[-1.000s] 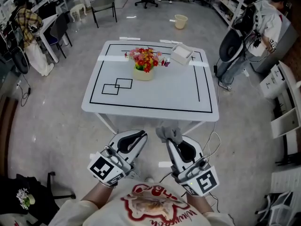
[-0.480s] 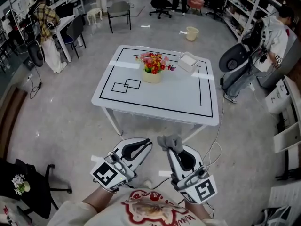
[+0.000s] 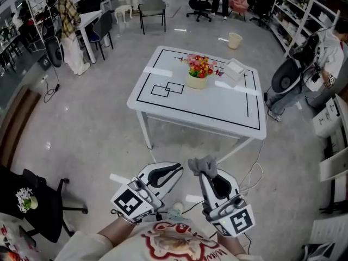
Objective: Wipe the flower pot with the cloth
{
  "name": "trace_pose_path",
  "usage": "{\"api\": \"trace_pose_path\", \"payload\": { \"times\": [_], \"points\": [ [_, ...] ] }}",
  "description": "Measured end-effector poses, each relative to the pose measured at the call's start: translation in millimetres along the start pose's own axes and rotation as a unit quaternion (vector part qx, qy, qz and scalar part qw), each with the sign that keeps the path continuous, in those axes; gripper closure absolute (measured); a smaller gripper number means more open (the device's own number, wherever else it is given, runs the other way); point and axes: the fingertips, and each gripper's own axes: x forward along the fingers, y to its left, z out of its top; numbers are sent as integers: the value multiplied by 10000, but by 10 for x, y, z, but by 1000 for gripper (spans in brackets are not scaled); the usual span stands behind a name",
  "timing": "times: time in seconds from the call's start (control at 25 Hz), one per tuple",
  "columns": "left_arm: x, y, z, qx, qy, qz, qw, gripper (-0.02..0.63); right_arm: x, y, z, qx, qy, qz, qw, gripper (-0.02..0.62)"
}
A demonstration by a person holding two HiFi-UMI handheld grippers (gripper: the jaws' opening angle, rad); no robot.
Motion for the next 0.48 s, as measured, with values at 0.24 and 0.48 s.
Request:
{"api": "trace_pose_path", "payload": {
  "times": [0.24, 0.48],
  "points": [
    [-793, -197, 71, 1, 18, -74, 10000, 572, -89, 771, 18, -22, -31, -144, 9999, 551],
    [-1563, -514, 12, -116, 129, -317, 9993, 572, -343, 1587, -103, 60, 46, -530, 9986, 551]
  ]
}}
